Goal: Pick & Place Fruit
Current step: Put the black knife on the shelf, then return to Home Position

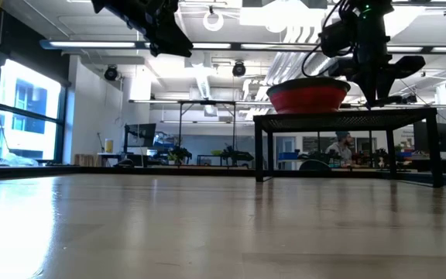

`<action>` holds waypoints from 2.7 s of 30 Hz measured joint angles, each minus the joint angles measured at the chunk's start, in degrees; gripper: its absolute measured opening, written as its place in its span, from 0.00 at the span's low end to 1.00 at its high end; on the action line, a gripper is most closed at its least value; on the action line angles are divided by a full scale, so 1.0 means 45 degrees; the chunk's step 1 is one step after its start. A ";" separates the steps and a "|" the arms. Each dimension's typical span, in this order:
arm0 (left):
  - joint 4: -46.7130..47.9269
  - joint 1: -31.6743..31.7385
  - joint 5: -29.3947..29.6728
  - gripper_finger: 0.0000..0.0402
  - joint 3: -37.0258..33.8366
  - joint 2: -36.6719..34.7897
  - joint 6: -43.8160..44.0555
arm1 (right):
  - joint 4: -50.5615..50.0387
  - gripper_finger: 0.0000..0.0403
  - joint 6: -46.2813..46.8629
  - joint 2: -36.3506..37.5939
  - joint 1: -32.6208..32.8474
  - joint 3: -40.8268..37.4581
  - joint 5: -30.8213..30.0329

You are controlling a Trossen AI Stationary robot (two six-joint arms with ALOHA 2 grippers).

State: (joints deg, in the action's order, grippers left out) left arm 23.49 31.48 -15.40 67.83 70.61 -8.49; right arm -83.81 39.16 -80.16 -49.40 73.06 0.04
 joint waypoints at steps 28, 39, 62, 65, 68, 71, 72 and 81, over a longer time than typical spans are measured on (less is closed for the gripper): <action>0.0058 0.0002 0.0005 0.46 0.0000 0.0000 -0.0019 | -0.0205 0.17 -0.1101 -0.1627 -0.0718 0.0015 0.0763; 0.0049 0.0000 0.0005 0.46 0.0000 0.0000 -0.0038 | 0.0084 0.31 -0.1107 -0.1124 -0.0715 0.0010 -0.0079; 0.0007 0.0001 0.0008 0.46 0.0000 0.0000 -0.0049 | 0.0806 0.40 -0.2245 0.1712 -0.0715 0.0000 0.1009; -0.0044 0.0001 0.0006 0.46 0.0000 0.0000 -0.0049 | 0.1208 0.36 -0.2882 0.2314 -0.0659 0.0000 0.0963; -0.0134 0.0000 0.0008 0.46 0.0000 -0.0002 -0.0044 | 0.2316 0.29 -0.3460 0.2827 -0.0369 0.0010 0.0652; -0.0131 0.0000 0.0005 0.46 -0.0004 -0.0005 -0.0039 | 0.3485 0.18 -0.4125 0.3268 0.0025 0.0010 0.0654; -0.0131 0.0000 0.0005 0.46 0.0000 -0.0005 -0.0039 | 0.3811 0.14 -0.4334 0.3403 0.0190 0.0010 0.0659; -0.0204 0.0000 0.0005 0.46 0.0000 -0.0005 -0.0039 | 0.5354 0.02 -0.5231 0.4655 0.2935 -0.0277 0.0084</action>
State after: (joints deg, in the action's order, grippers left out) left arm 22.57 31.48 -15.38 67.83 70.59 -8.67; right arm -59.71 15.62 -59.21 -36.19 71.81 0.42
